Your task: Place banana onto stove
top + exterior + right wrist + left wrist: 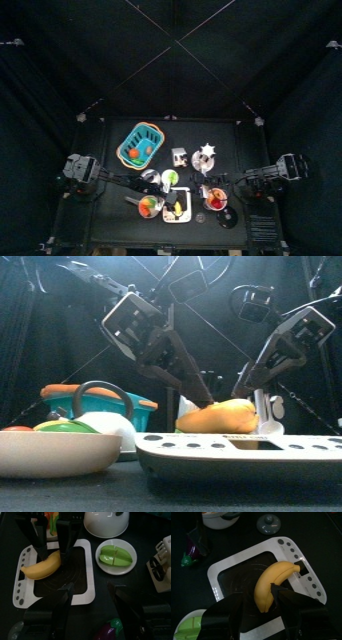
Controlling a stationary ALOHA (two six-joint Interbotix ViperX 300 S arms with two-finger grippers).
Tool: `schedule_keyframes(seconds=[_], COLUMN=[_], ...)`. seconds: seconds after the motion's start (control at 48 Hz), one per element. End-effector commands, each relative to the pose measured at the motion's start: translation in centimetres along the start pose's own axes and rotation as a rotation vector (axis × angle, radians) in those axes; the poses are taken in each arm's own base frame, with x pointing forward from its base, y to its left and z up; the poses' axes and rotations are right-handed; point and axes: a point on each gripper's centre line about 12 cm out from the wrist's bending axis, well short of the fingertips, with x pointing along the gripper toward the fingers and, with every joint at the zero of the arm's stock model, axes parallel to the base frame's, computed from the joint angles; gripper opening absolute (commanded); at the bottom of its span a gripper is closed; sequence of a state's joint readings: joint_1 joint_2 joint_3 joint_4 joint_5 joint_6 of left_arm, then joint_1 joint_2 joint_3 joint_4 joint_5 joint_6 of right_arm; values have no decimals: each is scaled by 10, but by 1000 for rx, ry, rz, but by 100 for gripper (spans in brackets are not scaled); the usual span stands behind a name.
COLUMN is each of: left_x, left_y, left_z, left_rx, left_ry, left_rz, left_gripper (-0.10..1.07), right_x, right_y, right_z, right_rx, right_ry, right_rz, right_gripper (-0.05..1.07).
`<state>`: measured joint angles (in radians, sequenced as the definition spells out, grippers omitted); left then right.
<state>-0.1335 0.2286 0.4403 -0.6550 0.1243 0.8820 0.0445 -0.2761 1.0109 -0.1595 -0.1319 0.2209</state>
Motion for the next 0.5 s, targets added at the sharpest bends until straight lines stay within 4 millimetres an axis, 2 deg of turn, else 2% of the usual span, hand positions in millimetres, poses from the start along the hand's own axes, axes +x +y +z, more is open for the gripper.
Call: schedule_keyframes(seconds=[0.0, 0.271, 0.479], left_x=[-5, -15, -31], left_y=[6, 10, 11], left_z=[9, 15, 27], left_rx=[-3, -2, 2], left_ry=[-25, -49, -92], left_rz=[14, 25, 36], left_gripper=[82, 82, 82], right_x=[-1, -2, -1], right_y=[2, 2, 2], right_z=[10, 10, 10], right_rx=[-1, -2, -2], right_ry=[-32, -33, -32], right_rz=[5, 6, 6], right_gripper=[90, 90, 90])
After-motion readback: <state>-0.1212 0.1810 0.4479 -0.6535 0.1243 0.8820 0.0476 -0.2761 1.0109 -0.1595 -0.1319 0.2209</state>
